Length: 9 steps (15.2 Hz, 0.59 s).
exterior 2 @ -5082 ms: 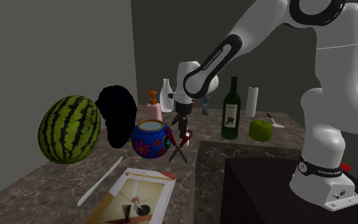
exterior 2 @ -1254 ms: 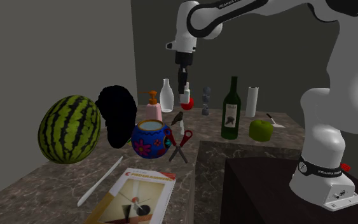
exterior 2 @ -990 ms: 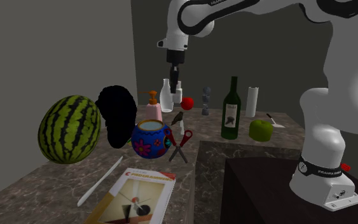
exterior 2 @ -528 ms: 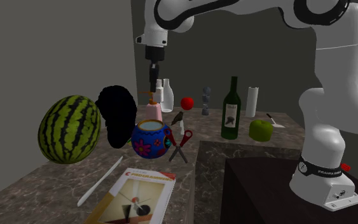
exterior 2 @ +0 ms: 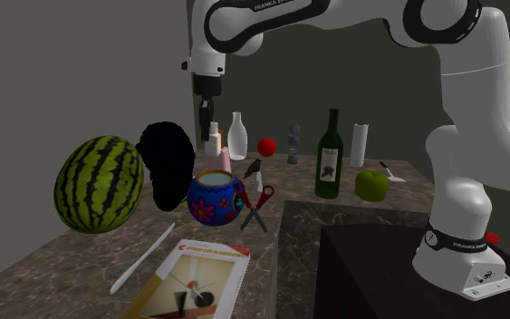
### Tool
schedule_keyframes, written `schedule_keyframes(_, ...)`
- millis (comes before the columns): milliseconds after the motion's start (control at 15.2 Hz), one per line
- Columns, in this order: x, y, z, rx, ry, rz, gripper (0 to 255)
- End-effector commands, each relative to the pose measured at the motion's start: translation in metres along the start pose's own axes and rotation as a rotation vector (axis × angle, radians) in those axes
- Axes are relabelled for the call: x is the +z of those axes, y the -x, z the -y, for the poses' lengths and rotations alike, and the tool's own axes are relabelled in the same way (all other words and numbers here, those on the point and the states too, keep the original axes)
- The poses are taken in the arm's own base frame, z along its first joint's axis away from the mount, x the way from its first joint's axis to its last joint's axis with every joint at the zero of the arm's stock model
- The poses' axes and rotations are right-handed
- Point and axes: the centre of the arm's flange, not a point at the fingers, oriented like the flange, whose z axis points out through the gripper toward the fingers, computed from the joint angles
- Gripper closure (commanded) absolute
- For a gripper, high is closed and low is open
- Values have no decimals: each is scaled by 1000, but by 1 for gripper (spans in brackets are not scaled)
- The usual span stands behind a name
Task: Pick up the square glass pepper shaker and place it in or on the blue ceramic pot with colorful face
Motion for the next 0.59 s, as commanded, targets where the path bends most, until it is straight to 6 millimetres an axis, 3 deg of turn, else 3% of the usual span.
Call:
schedule_keyframes(0, 11, 1, 0, 0, 0, 0, 255)
schedule_keyframes(528, 53, 5, 2, 0, 0, 0, 255)
